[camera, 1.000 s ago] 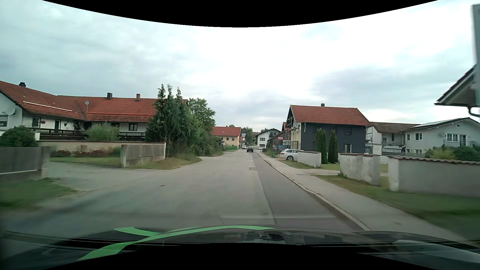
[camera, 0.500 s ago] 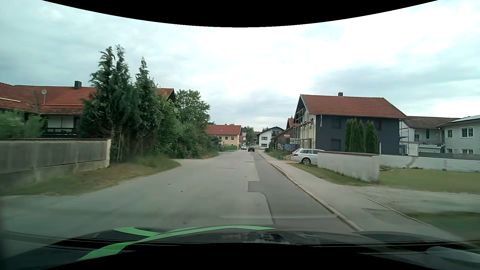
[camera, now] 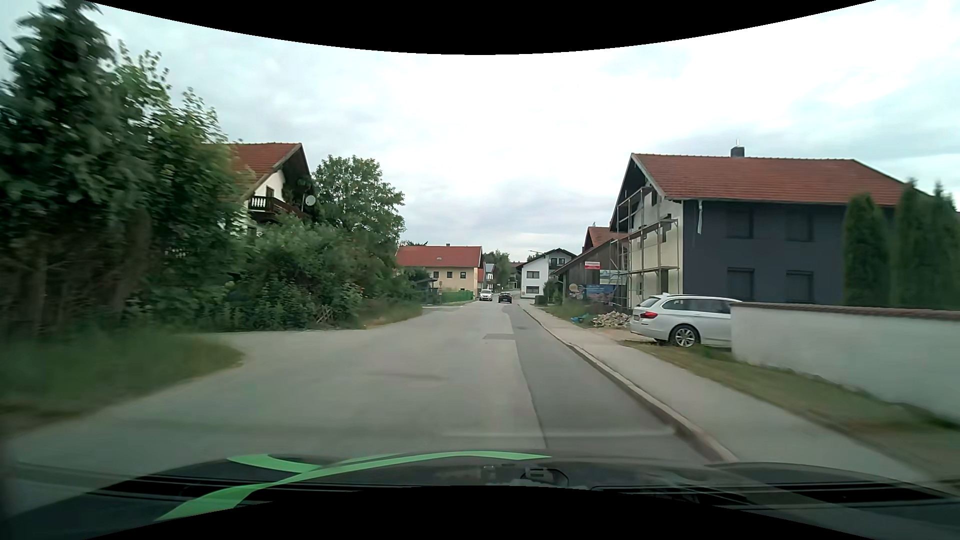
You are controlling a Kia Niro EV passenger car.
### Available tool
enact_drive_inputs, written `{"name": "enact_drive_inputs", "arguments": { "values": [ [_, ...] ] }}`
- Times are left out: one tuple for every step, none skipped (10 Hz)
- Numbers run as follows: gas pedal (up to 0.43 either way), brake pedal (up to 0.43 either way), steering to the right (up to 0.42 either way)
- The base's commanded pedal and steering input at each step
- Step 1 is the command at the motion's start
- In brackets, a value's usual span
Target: Follow the waypoints while adhering to traffic rules and regulations
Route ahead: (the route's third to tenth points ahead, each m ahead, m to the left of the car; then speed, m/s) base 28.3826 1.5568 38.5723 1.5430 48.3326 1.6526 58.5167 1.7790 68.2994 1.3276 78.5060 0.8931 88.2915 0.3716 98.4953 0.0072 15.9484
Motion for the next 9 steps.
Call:
{"name": "enact_drive_inputs", "arguments": {
  "values": [
    [0.189, 0.0, 0.0],
    [0.189, 0.0, 0.0],
    [0.189, 0.0, 0.0],
    [0.177, 0.0, 0.0],
    [0.169, 0.0, -0.001],
    [0.169, 0.0, -0.002],
    [0.169, 0.0, -0.002],
    [0.169, 0.0, -0.002],
    [0.157, 0.0, -0.002]
  ]
}}
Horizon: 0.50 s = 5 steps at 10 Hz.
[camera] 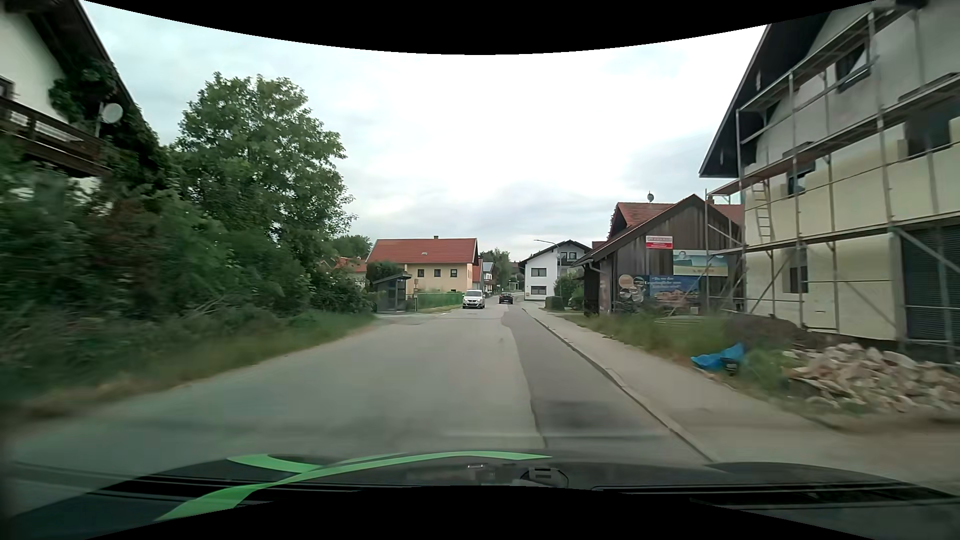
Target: Follow the waypoints while adhering to traffic rules and regulations
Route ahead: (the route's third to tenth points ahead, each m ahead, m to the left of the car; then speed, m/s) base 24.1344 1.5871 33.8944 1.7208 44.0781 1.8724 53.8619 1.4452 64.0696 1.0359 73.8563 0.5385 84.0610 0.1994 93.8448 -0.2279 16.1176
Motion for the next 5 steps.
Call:
{"name": "enact_drive_inputs", "arguments": {
  "values": [
    [0.15, 0.0, -0.002],
    [0.15, 0.0, -0.002],
    [0.15, 0.0, -0.002],
    [0.157, 0.0, -0.002],
    [0.157, 0.0, -0.002]
  ]
}}
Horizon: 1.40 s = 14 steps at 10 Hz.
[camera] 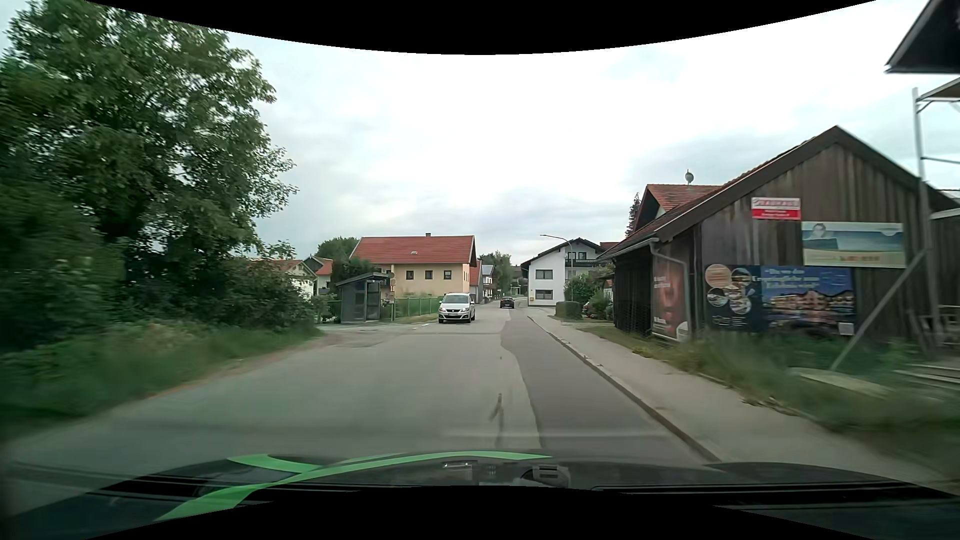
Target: Follow the waypoints while adhering to traffic rules and regulations
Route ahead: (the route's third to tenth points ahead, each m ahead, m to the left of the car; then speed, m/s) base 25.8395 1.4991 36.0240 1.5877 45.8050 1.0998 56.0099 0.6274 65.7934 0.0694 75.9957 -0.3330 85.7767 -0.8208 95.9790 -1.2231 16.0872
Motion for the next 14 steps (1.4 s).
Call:
{"name": "enact_drive_inputs", "arguments": {
  "values": [
    [0.157, 0.0, -0.002],
    [0.15, 0.0, -0.002],
    [0.118, 0.0, -0.001],
    [0.11, 0.0, -0.001],
    [0.11, 0.0, -0.001],
    [0.11, 0.0, -0.001],
    [0.118, 0.0, 0.0],
    [0.15, 0.0, 0.0],
    [0.169, 0.0, -0.001],
    [0.169, 0.0, -0.001],
    [0.169, 0.0, -0.001],
    [0.169, 0.0, -0.001],
    [0.189, 0.0, -0.001],
    [0.197, 0.0, 0.0]
  ]
}}
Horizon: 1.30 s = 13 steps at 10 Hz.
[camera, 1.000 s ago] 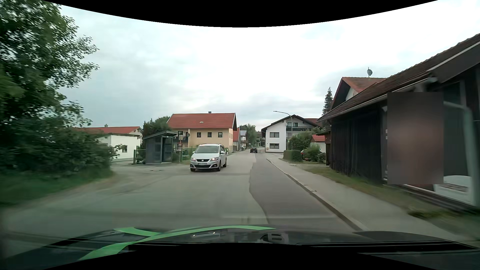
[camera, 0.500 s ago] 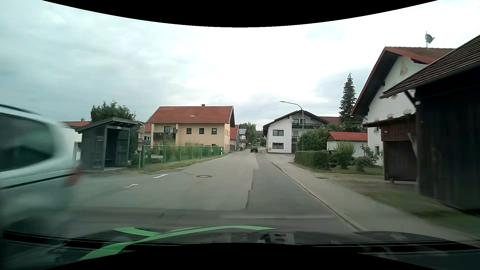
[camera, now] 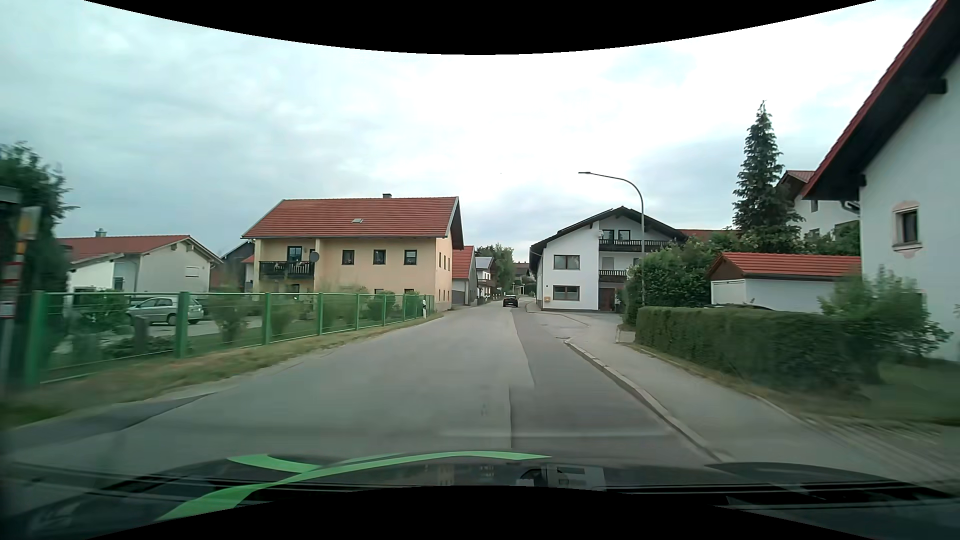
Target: Follow the waypoints while adhering to traffic rules and regulations
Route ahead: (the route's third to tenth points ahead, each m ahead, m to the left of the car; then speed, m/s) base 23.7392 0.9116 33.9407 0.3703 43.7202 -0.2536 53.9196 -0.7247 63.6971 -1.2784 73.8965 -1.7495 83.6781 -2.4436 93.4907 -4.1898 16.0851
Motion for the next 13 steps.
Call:
{"name": "enact_drive_inputs", "arguments": {
  "values": [
    [0.209, 0.0, -0.001],
    [0.22, 0.0, -0.001],
    [0.228, 0.0, -0.001],
    [0.24, 0.0, -0.001],
    [0.24, 0.0, -0.001],
    [0.24, 0.0, -0.001],
    [0.228, 0.0, -0.001],
    [0.197, 0.0, -0.001],
    [0.169, 0.0, -0.001],
    [0.157, 0.0, -0.001],
    [0.157, 0.0, -0.001],
    [0.157, 0.0, -0.001],
    [0.157, 0.0, 0.0]
  ]
}}
